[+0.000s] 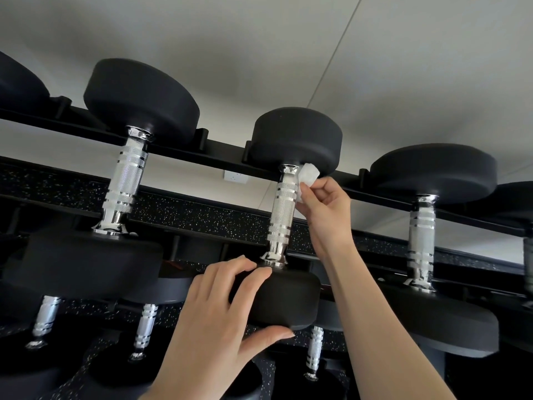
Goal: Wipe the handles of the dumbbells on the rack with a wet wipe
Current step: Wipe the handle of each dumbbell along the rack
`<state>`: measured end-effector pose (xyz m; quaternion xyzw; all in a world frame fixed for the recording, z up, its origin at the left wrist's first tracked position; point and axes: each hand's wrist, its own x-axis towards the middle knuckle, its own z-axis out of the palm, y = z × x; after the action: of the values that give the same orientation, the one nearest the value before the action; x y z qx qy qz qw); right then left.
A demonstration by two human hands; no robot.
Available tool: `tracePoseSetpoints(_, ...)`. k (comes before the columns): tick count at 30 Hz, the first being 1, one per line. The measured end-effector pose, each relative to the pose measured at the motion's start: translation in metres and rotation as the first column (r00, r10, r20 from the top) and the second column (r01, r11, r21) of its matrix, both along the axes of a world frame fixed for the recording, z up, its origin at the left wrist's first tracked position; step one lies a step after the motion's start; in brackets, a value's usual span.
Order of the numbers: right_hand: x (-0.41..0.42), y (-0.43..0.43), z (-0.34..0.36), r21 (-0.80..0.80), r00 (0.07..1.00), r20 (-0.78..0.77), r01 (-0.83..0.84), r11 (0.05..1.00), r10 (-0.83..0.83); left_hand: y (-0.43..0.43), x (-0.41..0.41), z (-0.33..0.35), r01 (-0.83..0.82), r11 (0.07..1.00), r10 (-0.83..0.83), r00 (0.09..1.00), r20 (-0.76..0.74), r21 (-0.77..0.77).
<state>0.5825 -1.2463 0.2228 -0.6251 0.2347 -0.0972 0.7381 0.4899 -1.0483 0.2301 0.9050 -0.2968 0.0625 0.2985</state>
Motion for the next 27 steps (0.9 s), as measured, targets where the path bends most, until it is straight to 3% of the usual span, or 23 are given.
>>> tracePoseSetpoints(5, 0.003, 0.004, -0.007, 0.291, 0.997, 0.060, -0.059, 0.955, 0.044, 0.000, 0.000, 0.001, -0.002, 1.000, 0.002, 1.000, -0.007, 0.015)
tracePoseSetpoints(9, -0.002, 0.002, -0.009, 0.383, 0.985, 0.103, -0.170, 0.908, 0.140, 0.000, -0.001, 0.001, -0.001, 1.000, 0.001, 1.000, -0.010, 0.009)
tracePoseSetpoints(22, -0.031, -0.001, -0.013, 0.333, 0.932, -0.077, -0.310, 0.891, 0.353, 0.000, -0.001, 0.002, 0.002, 1.000, -0.002, 1.000, -0.029, 0.000)
tracePoseSetpoints(27, -0.043, -0.003, -0.011, 0.186, 0.886, -0.207, -0.381, 0.906, 0.415, 0.000, -0.001, 0.002, 0.009, 1.000, -0.009, 1.000, -0.030, -0.010)
